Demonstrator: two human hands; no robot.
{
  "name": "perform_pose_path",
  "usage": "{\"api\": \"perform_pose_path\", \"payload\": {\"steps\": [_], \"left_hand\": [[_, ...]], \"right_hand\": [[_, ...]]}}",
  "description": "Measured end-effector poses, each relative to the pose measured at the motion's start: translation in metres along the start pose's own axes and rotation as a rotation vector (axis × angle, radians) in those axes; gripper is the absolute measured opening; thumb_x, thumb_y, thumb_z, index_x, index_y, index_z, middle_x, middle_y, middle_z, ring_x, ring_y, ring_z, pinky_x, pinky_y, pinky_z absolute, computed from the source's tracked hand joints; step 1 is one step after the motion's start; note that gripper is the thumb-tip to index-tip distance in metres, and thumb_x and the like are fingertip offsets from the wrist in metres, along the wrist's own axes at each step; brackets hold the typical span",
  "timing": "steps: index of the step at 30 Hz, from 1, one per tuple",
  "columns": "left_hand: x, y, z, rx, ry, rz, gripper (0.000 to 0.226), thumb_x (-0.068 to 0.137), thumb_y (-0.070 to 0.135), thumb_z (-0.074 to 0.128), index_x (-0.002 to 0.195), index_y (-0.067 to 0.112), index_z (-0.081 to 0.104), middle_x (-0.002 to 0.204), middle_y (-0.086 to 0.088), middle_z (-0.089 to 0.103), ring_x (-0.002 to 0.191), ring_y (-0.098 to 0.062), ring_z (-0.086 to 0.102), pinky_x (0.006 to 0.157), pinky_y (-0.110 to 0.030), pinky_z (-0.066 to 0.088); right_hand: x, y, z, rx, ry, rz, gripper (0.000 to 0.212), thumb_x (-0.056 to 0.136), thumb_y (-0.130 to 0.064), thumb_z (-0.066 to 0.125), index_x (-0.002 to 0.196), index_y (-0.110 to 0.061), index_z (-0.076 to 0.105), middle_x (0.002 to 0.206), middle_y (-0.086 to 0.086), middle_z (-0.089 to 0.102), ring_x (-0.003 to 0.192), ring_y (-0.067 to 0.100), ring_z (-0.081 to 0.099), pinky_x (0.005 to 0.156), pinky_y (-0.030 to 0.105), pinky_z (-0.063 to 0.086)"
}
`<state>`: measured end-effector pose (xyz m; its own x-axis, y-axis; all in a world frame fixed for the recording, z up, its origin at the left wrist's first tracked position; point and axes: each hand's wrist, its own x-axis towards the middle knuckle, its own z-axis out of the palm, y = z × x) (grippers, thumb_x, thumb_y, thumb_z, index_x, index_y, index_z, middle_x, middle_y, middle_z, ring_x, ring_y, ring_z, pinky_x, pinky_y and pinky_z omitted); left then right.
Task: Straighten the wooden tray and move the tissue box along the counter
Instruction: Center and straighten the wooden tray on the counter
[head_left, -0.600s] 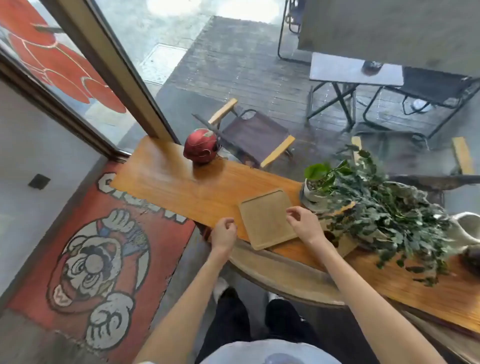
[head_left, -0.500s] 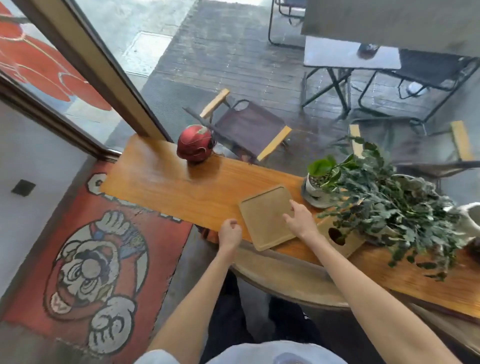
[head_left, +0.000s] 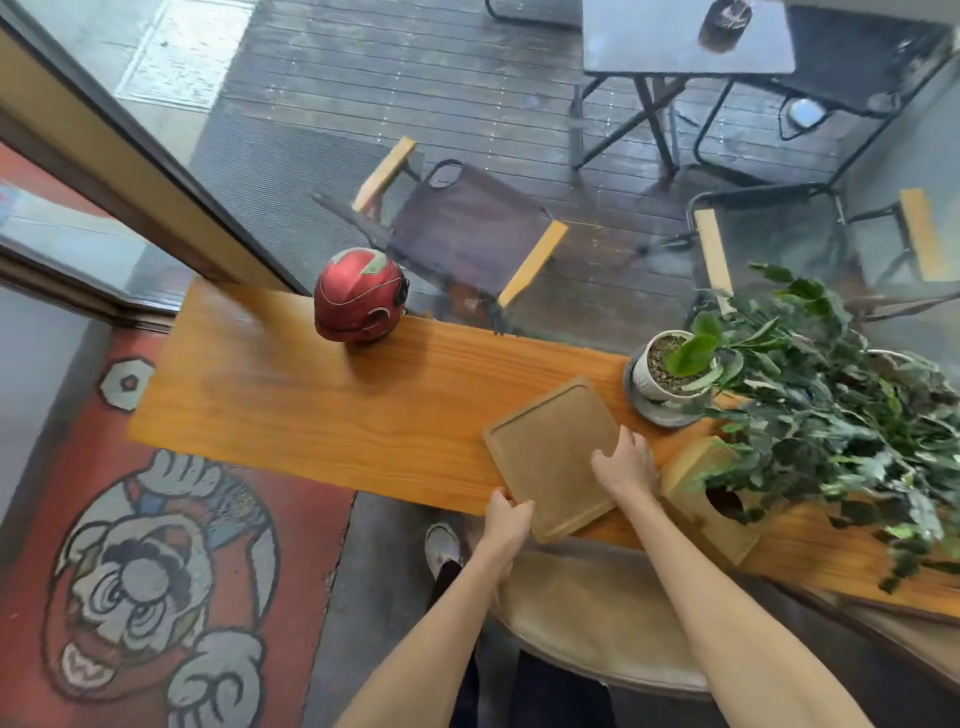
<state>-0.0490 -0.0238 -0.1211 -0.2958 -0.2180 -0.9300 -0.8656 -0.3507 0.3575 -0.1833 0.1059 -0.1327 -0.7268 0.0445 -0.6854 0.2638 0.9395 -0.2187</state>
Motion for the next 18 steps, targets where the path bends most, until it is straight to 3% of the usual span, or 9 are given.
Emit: {"api": "perform_pose_path", "payload": {"steps": [3,6,9,11,13,14,18], "left_hand": [[0.007,-0.003,-0.002,-0.073,0.007,-0.055,0.081,0.079,0.045,0.067,0.148,0.02,0.034,0.154,-0.007,0.028,0.131,-0.032,0.045,0.106,-0.048,0.046],[0.008,-0.008,-0.024,-0.177,0.07,-0.031,0.061,0.087,0.039,0.067,0.138,0.022,0.04,0.145,-0.009,0.036,0.12,-0.031,0.053,0.095,-0.046,0.053],[-0.001,-0.002,-0.061,-0.305,0.154,0.046,0.047,0.092,0.026,0.065,0.129,0.023,0.037,0.137,-0.012,0.047,0.111,-0.029,0.058,0.095,-0.051,0.054],[-0.012,0.009,-0.087,-0.31,0.197,0.107,0.045,0.098,0.015,0.058,0.136,0.013,0.035,0.129,-0.013,0.051,0.098,-0.023,0.06,0.081,-0.042,0.055],[-0.022,0.021,-0.112,-0.218,0.245,0.175,0.048,0.099,0.012,0.054,0.143,0.008,0.034,0.127,-0.01,0.051,0.092,-0.017,0.058,0.067,-0.028,0.049],[-0.027,0.025,-0.123,-0.164,0.264,0.21,0.05,0.1,0.013,0.052,0.146,0.008,0.033,0.129,-0.008,0.05,0.097,-0.017,0.056,0.068,-0.026,0.047],[-0.039,0.026,-0.156,-0.005,0.326,0.31,0.055,0.103,0.029,0.047,0.153,0.01,0.031,0.15,-0.005,0.045,0.133,-0.025,0.046,0.099,-0.032,0.04]], "right_hand": [[0.004,-0.001,-0.005,0.066,-0.065,0.044,0.063,0.09,-0.031,0.056,0.149,-0.016,0.038,0.155,0.01,0.036,0.143,0.033,0.032,0.115,0.048,0.028],[0.006,-0.005,-0.009,0.183,-0.065,-0.004,0.049,0.091,-0.033,0.062,0.135,-0.015,0.05,0.142,0.011,0.047,0.134,0.032,0.042,0.112,0.048,0.036],[-0.018,-0.029,-0.004,0.402,-0.112,-0.099,0.046,0.095,-0.029,0.062,0.133,-0.01,0.047,0.132,0.007,0.051,0.113,0.022,0.051,0.095,0.036,0.044],[-0.045,-0.047,0.011,0.451,-0.166,-0.152,0.056,0.097,-0.032,0.059,0.143,-0.008,0.038,0.131,0.003,0.052,0.115,0.023,0.053,0.093,0.034,0.043],[-0.071,-0.058,0.034,0.456,-0.113,-0.172,0.061,0.099,-0.039,0.055,0.148,-0.009,0.036,0.141,0.007,0.056,0.126,0.029,0.055,0.101,0.04,0.046],[-0.083,-0.063,0.044,0.471,-0.079,-0.169,0.061,0.1,-0.043,0.052,0.149,-0.01,0.037,0.143,0.009,0.057,0.129,0.029,0.055,0.104,0.041,0.046],[-0.12,-0.081,0.074,0.526,-0.03,-0.186,0.061,0.103,-0.048,0.041,0.152,-0.013,0.036,0.149,0.004,0.052,0.138,0.024,0.047,0.112,0.038,0.038]]}}
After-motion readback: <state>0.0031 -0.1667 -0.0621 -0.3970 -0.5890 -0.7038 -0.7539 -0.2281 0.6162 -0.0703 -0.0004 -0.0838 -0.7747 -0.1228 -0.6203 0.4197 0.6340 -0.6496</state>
